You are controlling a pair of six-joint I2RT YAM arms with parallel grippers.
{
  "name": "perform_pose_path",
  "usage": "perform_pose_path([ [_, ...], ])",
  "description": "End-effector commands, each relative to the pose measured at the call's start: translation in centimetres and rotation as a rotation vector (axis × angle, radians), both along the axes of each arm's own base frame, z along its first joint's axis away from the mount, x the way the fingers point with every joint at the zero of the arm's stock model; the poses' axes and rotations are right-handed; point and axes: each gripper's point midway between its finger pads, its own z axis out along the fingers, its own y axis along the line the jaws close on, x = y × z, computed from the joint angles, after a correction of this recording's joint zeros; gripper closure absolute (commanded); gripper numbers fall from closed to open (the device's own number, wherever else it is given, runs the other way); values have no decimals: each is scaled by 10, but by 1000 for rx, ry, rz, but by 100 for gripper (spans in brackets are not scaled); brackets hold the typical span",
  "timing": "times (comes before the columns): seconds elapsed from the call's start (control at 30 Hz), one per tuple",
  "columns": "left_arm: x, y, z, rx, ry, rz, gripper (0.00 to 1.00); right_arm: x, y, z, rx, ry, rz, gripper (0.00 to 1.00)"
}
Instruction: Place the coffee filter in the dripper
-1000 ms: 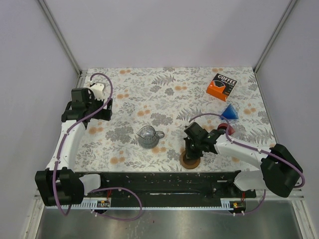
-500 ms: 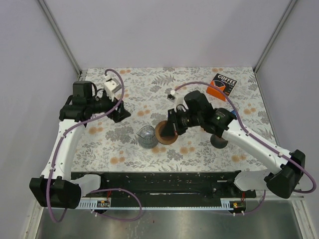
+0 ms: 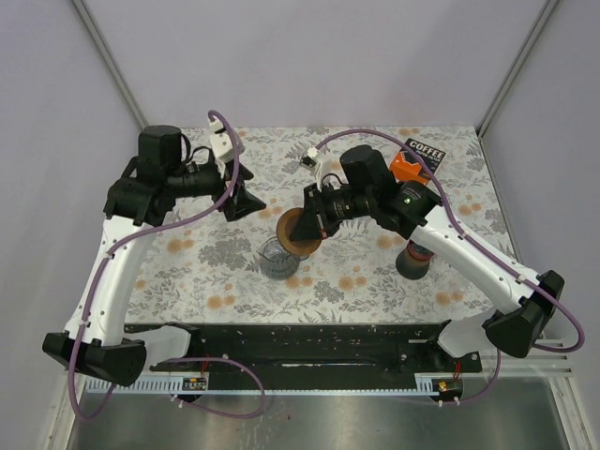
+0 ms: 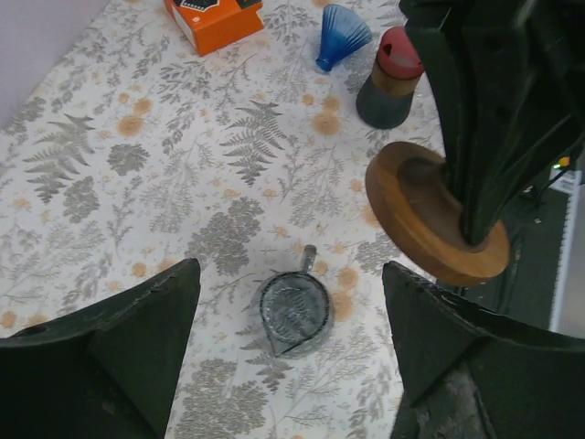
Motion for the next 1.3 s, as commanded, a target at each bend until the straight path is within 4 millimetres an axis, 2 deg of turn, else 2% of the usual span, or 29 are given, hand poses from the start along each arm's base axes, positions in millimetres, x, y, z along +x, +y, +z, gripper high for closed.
perform_pose_path([
  [0.0,-32,-10,15,-118,267,-6,16,12,0,24,46,-108,-19,100],
  [0.1,-37,-19,20,-213,314,0,6,13,2,23,46,-115,-6,100],
  [0.2,-38,-26,12,-265,385,41,5,11,5,29,63,-125,21,100],
  [0.4,-31,-31,-3,-274,485,99,13,11,11,44,136,-170,40,100],
  [0.53,-44,-45,-13,-280,598,39,14,13,17,46,144,-180,56,100],
  [0.6,-50,-49,-16,-281,649,11,18,14,17,49,148,-193,59,100],
  [0.67,-53,-50,-18,-283,675,0,27,14,18,51,155,-203,66,100],
  [0.8,-52,-52,-19,-286,689,-9,74,14,20,50,159,-200,77,100],
  [0.9,-52,-53,-16,-292,688,-20,100,15,19,44,145,-199,72,100],
  [0.97,-51,-52,-17,-287,672,-19,100,18,16,41,131,-211,52,100],
  [1.0,-50,-51,-17,-286,653,-17,100,19,15,39,124,-213,42,97],
  [1.13,-44,-47,-19,-264,577,8,100,22,5,37,90,-241,-4,54],
  [1.17,-42,-45,-20,-258,561,18,100,23,2,37,79,-249,-18,46],
  [1.27,-33,-37,-21,-245,515,53,100,25,-10,39,51,-279,-60,39],
])
